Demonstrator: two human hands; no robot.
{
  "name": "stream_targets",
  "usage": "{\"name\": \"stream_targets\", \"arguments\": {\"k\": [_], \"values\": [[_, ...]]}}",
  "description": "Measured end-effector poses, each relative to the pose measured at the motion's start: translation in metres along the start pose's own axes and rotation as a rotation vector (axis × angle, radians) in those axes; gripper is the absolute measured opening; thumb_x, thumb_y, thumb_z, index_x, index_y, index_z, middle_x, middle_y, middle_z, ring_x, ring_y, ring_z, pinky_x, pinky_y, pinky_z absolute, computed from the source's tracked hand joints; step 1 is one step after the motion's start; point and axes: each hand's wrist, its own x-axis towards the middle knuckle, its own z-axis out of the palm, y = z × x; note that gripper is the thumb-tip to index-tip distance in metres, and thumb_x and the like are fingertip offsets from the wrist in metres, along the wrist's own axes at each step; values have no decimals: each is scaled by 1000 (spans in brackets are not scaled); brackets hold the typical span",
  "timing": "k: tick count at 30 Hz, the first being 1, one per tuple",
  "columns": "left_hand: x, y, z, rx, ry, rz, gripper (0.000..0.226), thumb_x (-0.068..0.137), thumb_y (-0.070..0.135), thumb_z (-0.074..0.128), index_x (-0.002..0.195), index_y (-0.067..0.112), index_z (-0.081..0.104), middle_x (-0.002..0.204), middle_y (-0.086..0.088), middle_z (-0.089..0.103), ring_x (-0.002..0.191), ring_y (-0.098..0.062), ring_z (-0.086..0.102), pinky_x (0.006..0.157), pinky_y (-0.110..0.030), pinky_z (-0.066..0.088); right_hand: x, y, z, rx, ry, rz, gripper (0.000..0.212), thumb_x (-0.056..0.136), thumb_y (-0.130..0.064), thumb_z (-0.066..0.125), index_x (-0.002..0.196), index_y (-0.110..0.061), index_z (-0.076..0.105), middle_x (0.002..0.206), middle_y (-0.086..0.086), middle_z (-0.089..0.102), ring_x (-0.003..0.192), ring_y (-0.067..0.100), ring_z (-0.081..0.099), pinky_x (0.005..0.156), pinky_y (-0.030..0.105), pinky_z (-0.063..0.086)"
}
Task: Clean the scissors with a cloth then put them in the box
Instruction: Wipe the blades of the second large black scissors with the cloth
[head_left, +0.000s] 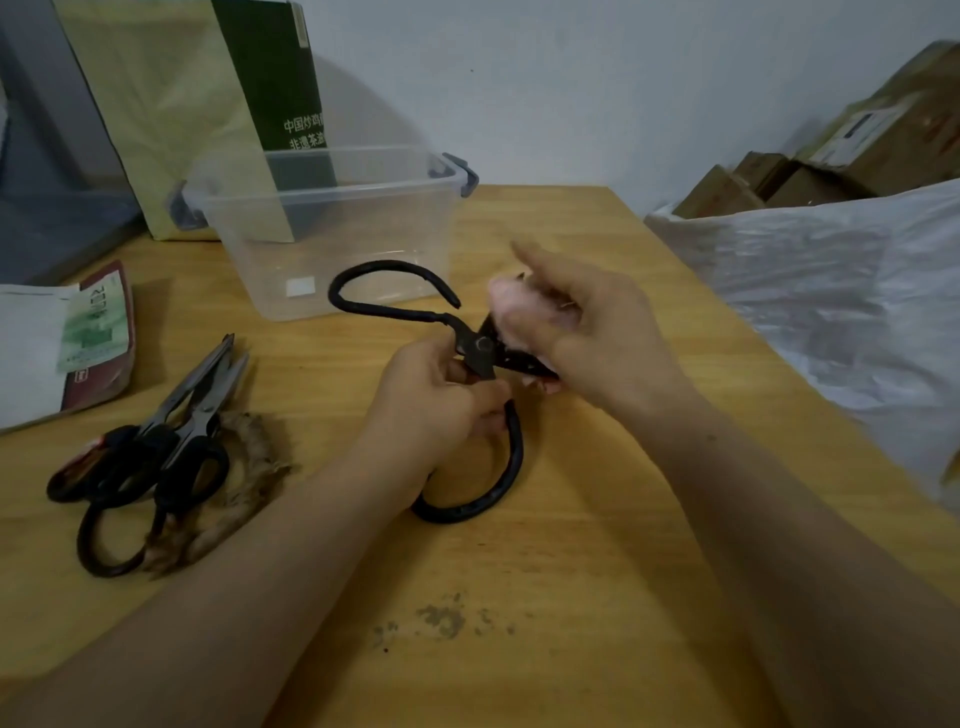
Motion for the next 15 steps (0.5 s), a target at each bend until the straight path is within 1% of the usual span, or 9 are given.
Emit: {"name": "stream_targets", "arguments": {"k": [1,3,5,6,8,9,11,13,15], "values": [[0,-2,1,24,-1,10,21,82,-5,64,102,3,62,75,-5,61,65,-13,63,58,-23,56,-1,2,4,17,-39,0,47,86,-18,68,131,-25,56,106,-11,63,101,4,58,93,25,48],[1,-4,0,76,3,21,20,83,-2,64,102,4,62,70,-5,61,55,-10,59,51,-20,50,-1,5,9,63,-74,17,33,79,-20,75,112,-23,69,93,-13,68,92,2,62,85,24,52],[2,-6,-1,115,18,21,20,84,0,63,104,5,62,67,-6,60,47,-11,53,45,-20,42,1,7,10,81,-93,-6,16,80,-23,74,95,-20,75,92,-10,69,90,3,63,80,22,51],[3,-7,-1,124,28,22,21,84,1,64,104,6,62,66,-6,60,47,-11,51,44,-20,40,0,8,11,67,-103,-33,13,81,-22,74,93,-19,76,96,-8,68,93,4,62,81,20,50],[4,-8,-1,131,43,23,20,83,2,65,103,6,63,67,-7,60,46,-10,49,41,-19,37,0,9,13,20,-122,-58,15,78,-21,76,93,-18,76,102,-6,64,99,7,59,80,16,47],[4,-9,-1,130,47,23,19,83,2,66,101,7,64,68,-7,60,45,-9,49,40,-18,36,1,10,14,-4,-120,-58,17,77,-23,77,93,-19,75,104,-6,63,100,8,58,81,17,47],[3,-8,0,119,43,18,18,82,0,65,99,8,65,69,-8,61,45,-8,49,39,-17,35,1,10,18,-72,-88,-59,15,78,-25,76,90,-18,74,103,-4,62,97,11,58,83,25,49],[2,-8,1,102,41,17,18,82,-3,62,95,9,66,69,-7,62,52,-10,53,40,-15,35,2,9,23,-164,-46,-93,9,81,-25,71,81,-16,68,99,0,62,92,15,59,81,36,50],[1,-9,3,97,50,22,15,83,-3,61,93,8,66,68,-7,62,58,-14,56,43,-16,37,3,3,28,-250,-40,-101,16,84,-26,66,70,-21,59,94,-1,58,87,16,56,75,37,48]]}}
